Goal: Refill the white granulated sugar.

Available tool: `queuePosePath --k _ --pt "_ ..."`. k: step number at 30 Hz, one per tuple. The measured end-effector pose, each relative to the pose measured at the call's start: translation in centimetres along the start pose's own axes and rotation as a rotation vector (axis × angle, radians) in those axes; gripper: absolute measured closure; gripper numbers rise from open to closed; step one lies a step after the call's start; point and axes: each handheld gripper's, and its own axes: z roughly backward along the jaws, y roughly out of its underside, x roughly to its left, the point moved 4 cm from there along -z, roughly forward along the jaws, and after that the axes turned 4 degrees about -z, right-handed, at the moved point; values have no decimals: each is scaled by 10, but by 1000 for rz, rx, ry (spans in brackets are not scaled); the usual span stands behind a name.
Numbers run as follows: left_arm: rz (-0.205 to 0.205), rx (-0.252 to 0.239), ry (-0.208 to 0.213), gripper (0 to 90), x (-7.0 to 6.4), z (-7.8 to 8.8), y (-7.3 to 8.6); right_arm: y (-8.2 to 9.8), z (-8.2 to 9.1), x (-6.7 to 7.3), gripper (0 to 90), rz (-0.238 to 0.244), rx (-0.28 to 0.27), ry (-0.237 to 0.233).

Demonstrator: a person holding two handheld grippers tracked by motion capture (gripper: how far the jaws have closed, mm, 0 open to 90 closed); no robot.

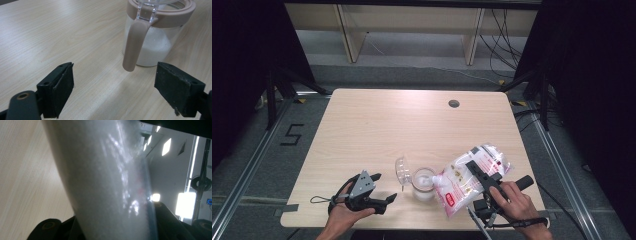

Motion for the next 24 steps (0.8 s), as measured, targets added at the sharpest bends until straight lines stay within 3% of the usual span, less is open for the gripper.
queuePosePath --k 17,18,19,21,24 --pt "-23 3 -4 154 1 1 0 2 0 -2 730 8 10 -1" --pt "-14 2 -4 154 1 1 0 2 1 -2 730 6 14 -4" --pt "-10 2 -4 154 1 1 0 3 1 1 730 -25 31 -17" --pt "2 0 -1 154 0 0 0 2 0 -1 731 8 12 -10" --pt "-7 -3 -2 154 0 0 0 3 0 -2 732 2 12 -4"
